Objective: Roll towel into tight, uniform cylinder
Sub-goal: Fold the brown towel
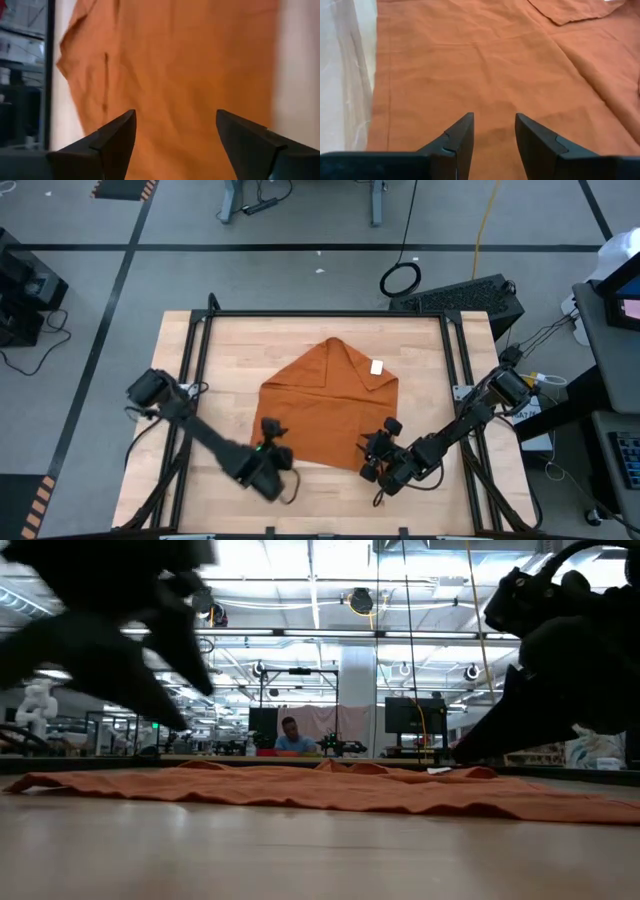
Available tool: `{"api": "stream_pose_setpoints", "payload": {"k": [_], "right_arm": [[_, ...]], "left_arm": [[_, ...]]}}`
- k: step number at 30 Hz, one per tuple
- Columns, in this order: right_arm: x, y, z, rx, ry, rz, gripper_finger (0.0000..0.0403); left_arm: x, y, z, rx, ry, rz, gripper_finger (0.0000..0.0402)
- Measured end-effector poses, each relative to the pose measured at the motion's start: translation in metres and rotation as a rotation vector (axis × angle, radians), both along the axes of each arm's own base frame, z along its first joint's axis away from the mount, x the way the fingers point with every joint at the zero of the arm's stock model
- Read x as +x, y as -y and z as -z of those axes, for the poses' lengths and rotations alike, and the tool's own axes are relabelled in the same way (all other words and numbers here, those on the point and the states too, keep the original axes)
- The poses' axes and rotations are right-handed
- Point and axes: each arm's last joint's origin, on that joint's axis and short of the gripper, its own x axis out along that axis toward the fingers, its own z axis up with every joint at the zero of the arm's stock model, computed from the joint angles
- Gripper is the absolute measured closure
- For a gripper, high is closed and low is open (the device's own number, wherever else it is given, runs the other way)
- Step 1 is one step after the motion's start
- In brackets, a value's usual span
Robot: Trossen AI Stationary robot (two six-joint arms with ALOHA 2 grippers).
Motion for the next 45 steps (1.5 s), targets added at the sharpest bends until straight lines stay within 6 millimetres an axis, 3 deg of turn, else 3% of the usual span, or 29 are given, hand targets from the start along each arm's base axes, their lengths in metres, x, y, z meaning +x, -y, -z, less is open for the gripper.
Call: {"api": "stream_pose_setpoints", "payload": {"k": [8, 13, 19, 26, 31, 38, 45], "right_arm": [[0.002, 0.004, -0.013, -0.047, -0.010, -0.045, 0.0268], [-0.006, 0.021, -0.022, -0.136, -0.127, -0.031, 0.0268], [-0.026, 0.048, -0.027, -0.202, -0.300, 0.103, 0.0268], [-0.036, 0.058, -0.027, -0.235, -0.356, 0.187, 0.0268], [-0.035, 0.058, -0.029, -0.278, -0.291, 0.210, 0.0268], [-0.030, 0.061, -0.032, -0.330, -0.162, 0.271, 0.0268], [-0.024, 0.065, -0.034, -0.385, -0.049, 0.323, 0.0268]], "left_arm": [[0.054, -0.070, -0.004, 0.048, -0.008, 0.037, 0.0143], [0.078, -0.121, -0.007, -0.059, -0.009, 0.084, 0.0143], [0.087, -0.182, -0.010, -0.213, 0.043, 0.067, 0.0143], [0.087, -0.229, -0.011, -0.318, 0.080, 0.082, 0.0143], [0.087, -0.244, -0.007, -0.444, 0.113, 0.113, 0.0143], [0.096, -0.243, 0.012, -0.457, 0.109, 0.099, 0.0143], [0.100, -0.246, 0.022, -0.413, 0.165, -0.075, 0.0143]]}}
